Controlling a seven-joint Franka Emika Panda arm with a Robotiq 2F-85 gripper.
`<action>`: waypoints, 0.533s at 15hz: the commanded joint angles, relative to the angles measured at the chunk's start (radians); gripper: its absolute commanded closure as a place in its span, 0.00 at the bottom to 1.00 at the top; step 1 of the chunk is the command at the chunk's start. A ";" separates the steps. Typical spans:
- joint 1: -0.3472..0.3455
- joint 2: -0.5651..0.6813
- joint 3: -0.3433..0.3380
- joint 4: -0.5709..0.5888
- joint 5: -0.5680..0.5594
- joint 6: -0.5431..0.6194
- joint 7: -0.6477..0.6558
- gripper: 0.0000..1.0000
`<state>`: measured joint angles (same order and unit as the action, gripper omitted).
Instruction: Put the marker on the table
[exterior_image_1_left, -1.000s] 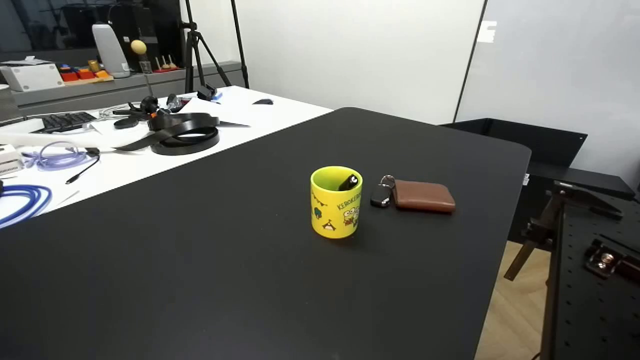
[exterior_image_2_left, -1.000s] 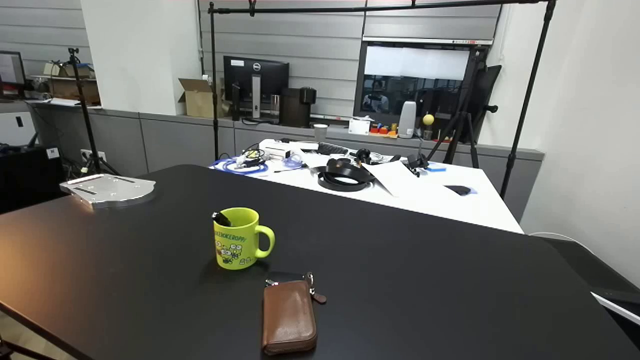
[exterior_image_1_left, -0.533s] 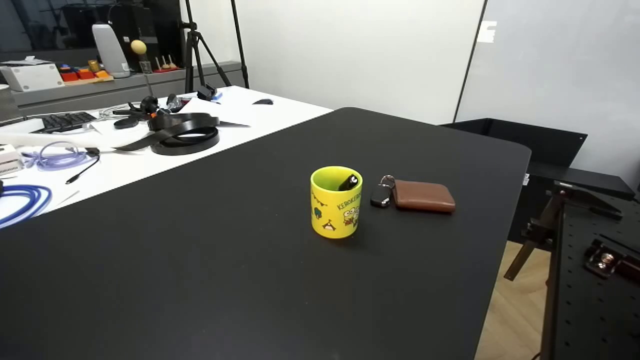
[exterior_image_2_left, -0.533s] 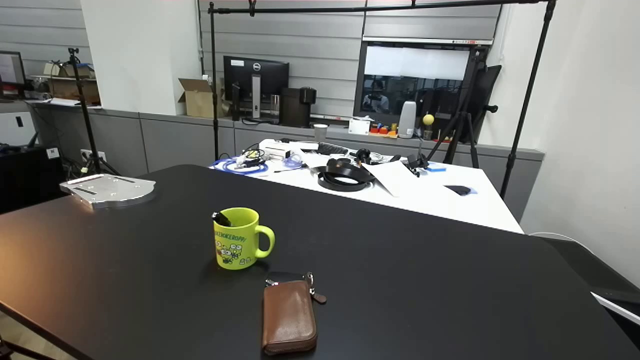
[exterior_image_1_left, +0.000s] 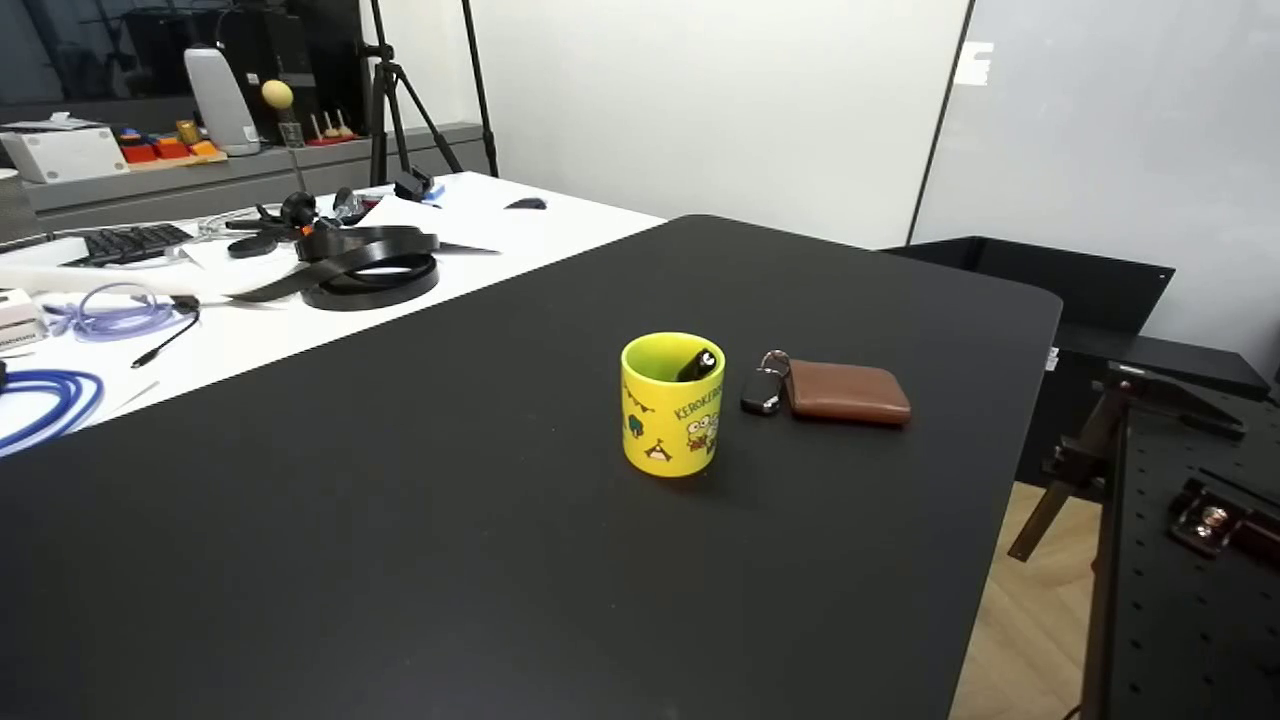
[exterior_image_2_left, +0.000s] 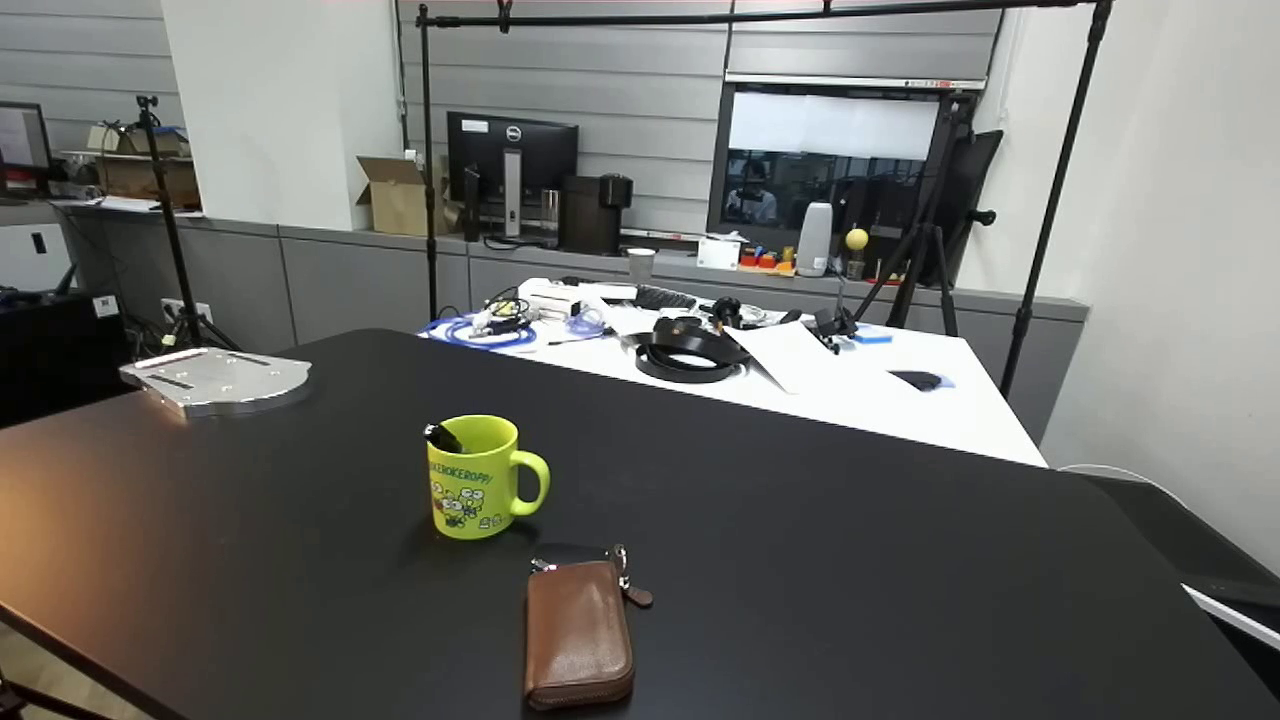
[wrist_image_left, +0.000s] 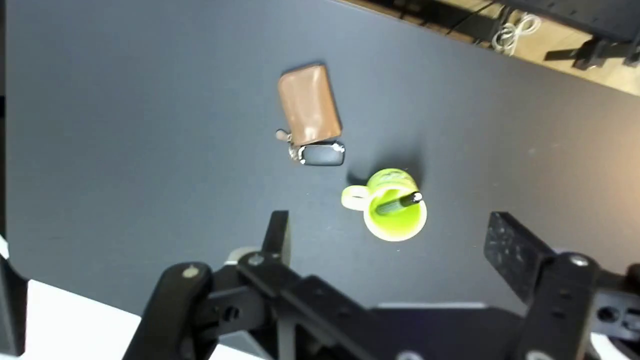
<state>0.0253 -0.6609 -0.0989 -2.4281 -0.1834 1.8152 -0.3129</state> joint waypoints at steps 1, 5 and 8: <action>-0.030 0.055 0.022 -0.059 -0.084 0.241 0.066 0.00; -0.035 0.089 0.018 -0.087 -0.063 0.327 0.051 0.00; -0.037 0.112 0.018 -0.094 -0.063 0.344 0.050 0.00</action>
<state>-0.0060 -0.5495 -0.0857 -2.5237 -0.2502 2.1614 -0.2597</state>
